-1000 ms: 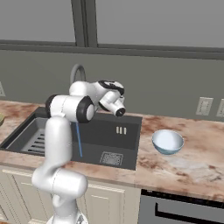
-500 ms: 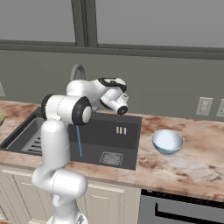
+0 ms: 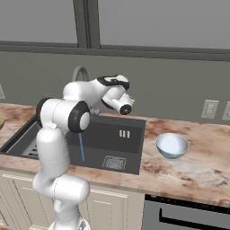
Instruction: Rinse each bowl for a few seconds and place them down in the sink or on the counter.
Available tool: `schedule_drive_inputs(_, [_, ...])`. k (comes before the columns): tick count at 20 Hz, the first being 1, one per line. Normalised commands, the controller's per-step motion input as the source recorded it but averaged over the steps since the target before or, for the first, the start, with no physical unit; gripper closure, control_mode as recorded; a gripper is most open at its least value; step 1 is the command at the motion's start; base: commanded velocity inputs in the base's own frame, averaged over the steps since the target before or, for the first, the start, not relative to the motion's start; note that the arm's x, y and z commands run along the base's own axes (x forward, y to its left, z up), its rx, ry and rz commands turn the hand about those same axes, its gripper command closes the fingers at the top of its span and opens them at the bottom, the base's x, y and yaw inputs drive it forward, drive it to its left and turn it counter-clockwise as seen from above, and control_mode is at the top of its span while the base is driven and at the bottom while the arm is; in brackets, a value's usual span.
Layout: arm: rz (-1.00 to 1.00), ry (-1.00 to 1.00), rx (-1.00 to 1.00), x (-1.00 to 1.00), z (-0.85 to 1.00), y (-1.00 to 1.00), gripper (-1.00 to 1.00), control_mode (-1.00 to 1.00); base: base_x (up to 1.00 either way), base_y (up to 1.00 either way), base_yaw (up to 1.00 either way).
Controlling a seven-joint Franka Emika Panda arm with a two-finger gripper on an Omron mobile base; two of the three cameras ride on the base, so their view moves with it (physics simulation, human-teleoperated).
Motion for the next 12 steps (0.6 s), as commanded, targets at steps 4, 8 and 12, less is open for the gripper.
schedule_drive_inputs(4, [-0.08, 0.07, 0.1, -0.31, 0.29, -0.26, -1.0, -1.0, 0.0, 0.0, 0.0])
schedule_drive_inputs(8, [-0.08, 0.07, 0.09, -0.31, 0.27, -0.24, -1.0, -1.0, 0.0, 0.0, 0.0])
schedule_drive_inputs(12, [-0.08, 0.09, 0.1, -0.28, 0.29, -0.22, -1.0, -1.0, 0.0, 0.0, 0.0])
